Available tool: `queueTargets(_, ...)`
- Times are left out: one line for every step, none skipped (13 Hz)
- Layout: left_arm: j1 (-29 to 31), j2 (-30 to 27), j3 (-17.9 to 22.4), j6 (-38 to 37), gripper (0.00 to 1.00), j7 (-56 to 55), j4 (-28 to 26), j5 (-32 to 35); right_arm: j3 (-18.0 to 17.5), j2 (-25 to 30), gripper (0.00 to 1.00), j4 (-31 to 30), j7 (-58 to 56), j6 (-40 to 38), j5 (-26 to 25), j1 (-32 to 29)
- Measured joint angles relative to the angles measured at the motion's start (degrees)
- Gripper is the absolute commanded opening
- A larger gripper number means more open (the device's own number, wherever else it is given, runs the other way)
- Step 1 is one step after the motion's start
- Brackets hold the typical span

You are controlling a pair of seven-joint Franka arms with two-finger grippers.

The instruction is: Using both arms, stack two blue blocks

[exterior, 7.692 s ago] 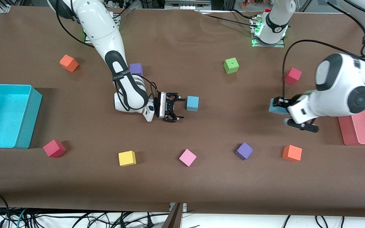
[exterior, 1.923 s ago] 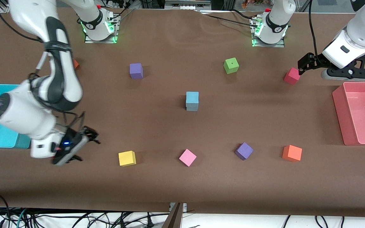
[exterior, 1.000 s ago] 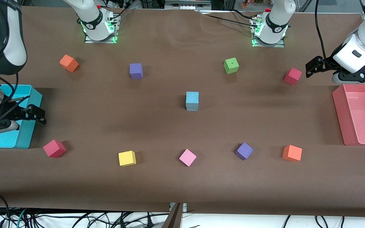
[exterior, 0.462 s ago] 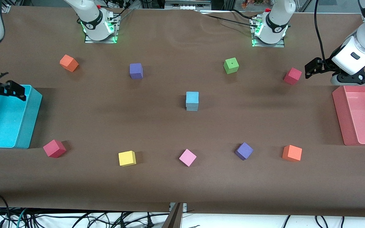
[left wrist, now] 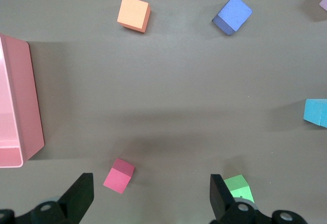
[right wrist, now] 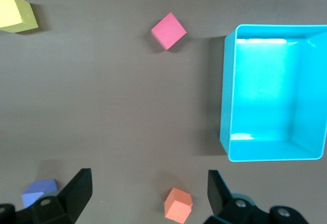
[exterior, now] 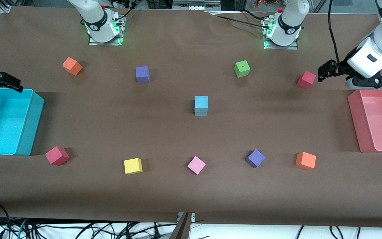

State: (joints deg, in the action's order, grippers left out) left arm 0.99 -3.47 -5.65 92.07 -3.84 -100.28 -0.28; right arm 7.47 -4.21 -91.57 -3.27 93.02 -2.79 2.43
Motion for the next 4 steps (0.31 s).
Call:
queueTargets(0.01,0.00,0.00,0.00,1.00,0.00,0.03,0.00,-0.73,0.00,1.00,0.00,0.77,-0.10,0.00,0.00)
queueTargets(0.02,0.00,0.00,0.00,1.00,0.00,0.05,0.00,-1.09,0.00,1.00,0.00,1.11,-0.33,0.00,0.00)
queueTargets(0.02,0.00,0.00,0.00,1.00,0.00,0.07,-0.01,-1.11,-0.02,1.00,0.00,1.18,-0.77,0.00,-0.04)
queueTargets(0.02,0.00,0.00,0.00,1.00,0.00,0.10,-0.01,-1.11,-0.08,1.00,0.00,1.18,-1.09,0.00,-0.15)
